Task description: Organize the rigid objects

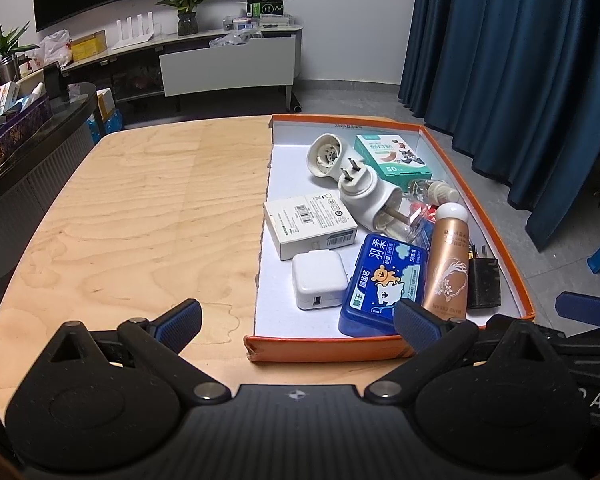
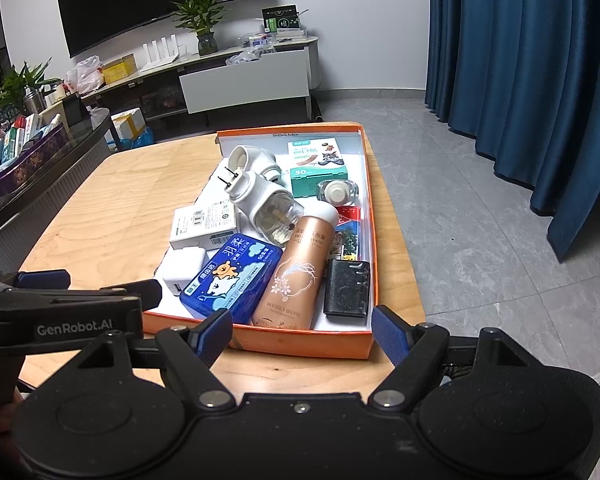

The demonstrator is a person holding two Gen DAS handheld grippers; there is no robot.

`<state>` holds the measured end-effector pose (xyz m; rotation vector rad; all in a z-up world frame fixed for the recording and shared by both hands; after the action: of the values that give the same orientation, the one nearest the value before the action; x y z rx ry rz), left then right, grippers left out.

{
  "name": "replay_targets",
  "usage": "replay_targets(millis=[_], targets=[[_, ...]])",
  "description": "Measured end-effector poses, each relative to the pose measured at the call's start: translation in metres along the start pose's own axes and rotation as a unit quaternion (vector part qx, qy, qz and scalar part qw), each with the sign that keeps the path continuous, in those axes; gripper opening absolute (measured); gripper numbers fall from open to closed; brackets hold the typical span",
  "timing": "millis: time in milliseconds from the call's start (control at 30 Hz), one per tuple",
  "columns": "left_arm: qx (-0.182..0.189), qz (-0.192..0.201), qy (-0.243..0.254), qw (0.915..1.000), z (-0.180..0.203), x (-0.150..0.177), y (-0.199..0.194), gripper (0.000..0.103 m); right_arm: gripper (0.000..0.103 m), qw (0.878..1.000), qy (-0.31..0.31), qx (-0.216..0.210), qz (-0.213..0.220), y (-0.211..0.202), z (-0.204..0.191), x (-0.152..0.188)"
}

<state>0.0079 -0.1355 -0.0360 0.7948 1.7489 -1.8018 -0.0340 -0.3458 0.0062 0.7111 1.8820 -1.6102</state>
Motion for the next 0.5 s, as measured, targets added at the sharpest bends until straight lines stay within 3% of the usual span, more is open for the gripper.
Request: replay_targets(millis=[500], targets=[[0.009, -0.003, 0.015, 0.9998, 0.0022, -0.0005, 0.0008, 0.103, 0.09, 1.0, 0.0, 0.004, 0.002, 0.0013, 0.0012, -0.0007]])
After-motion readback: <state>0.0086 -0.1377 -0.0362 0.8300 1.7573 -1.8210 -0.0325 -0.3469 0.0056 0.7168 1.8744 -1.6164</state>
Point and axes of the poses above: each gripper's, at about its wrist camera, not at the fingertips, and y roughly the way its jaws point, z to its right, x to its underside, the point moved 4 cm from there along y, roughly the way its jaws point, and after that the axes turned 2 degrees about y, right-handed, at the moved point
